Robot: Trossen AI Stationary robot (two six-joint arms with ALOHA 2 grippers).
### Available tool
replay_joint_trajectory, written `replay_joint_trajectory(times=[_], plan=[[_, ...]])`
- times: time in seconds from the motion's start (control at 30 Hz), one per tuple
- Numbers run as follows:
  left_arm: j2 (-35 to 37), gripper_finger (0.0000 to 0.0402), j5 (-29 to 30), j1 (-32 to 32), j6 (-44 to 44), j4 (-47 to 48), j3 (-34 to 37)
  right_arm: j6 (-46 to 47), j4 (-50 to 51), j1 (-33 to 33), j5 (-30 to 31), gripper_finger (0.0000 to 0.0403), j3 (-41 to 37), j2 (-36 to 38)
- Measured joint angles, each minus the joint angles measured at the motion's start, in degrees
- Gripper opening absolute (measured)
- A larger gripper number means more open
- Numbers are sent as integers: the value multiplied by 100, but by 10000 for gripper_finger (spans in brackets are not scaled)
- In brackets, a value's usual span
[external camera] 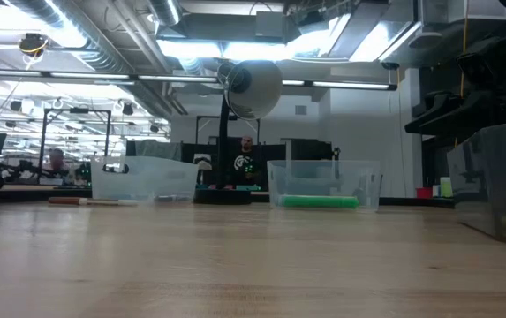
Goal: Pick & Place Markers
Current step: Put the blue marker pen into the left transparent bin
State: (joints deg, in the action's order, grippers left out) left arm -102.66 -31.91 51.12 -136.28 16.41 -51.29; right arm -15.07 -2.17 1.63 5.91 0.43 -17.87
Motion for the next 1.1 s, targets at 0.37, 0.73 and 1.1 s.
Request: replay_joint_trajectory(times=[0.37, 0.73, 1.1], plan=[[-401, 193, -225, 10, 28, -602, 0, 0, 0, 0, 0, 163, 0, -2], [-417, 101, -245, 19, 36, -619, -4, 0, 0, 0, 0, 163, 0, -2], [-412, 31, -229, 18, 363, -663, -11, 0, 0, 0, 0, 163, 0, -2]])
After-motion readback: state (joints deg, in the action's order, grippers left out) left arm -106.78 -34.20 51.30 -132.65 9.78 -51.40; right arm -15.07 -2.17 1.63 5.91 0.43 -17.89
